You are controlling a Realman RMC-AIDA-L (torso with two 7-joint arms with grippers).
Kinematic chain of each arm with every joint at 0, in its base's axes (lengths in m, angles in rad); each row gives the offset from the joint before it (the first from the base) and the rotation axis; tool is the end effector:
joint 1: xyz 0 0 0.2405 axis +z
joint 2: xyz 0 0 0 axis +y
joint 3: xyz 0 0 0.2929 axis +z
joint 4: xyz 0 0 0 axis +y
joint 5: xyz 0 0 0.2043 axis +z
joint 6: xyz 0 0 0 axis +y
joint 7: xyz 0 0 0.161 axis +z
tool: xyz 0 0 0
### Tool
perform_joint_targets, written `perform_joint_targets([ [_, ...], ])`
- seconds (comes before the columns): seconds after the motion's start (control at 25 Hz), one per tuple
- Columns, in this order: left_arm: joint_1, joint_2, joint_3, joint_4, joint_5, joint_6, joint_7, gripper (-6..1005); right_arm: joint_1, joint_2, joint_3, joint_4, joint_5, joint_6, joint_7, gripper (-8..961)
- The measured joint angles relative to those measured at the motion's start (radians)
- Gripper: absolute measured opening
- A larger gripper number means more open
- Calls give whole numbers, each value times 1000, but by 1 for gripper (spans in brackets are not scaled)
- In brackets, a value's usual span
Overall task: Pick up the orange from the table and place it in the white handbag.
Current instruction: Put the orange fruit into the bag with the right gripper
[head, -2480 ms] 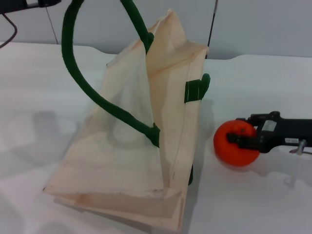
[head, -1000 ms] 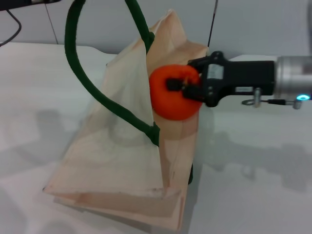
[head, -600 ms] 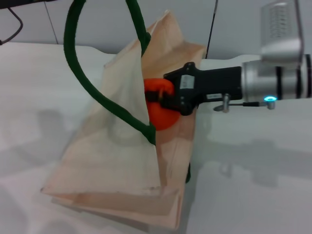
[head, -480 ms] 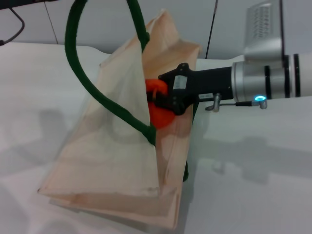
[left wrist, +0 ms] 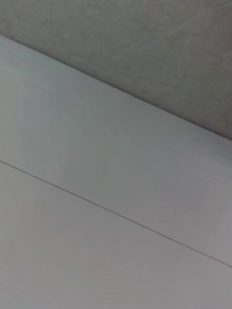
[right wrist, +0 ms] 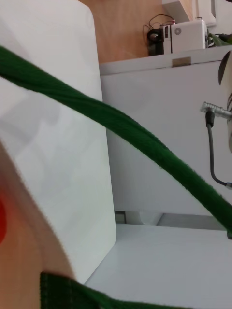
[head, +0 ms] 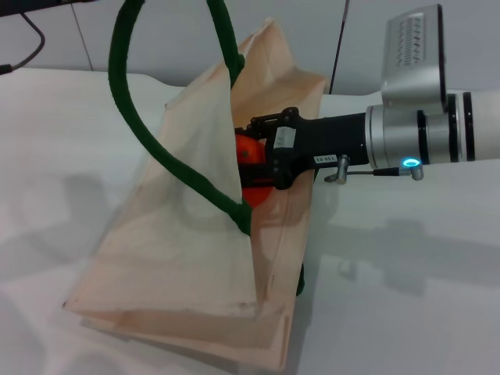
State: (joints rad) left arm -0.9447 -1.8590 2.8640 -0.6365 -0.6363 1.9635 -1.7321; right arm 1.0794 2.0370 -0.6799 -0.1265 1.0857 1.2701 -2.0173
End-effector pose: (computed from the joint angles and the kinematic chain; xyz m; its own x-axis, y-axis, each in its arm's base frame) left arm -0.1998 0.4266 0.1171 0.5227 0.3968 0.7546 0.5599 -0.8272 0.0471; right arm 0.1365 0.4269 -0.1113 0.9137 -0.0788 -0.3986 -0.1239 -0.9883 -0.0888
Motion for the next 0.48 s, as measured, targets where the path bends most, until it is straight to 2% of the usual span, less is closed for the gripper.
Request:
perform_joint_targets([
  [0.28,5,2,0,0,1,-3,0,133,-6,-4,4,-5,3,11,2,701],
  [0.48,7,1,0,0,3,-11,0,133,-17,-5,12,-7,3,11,1,892],
])
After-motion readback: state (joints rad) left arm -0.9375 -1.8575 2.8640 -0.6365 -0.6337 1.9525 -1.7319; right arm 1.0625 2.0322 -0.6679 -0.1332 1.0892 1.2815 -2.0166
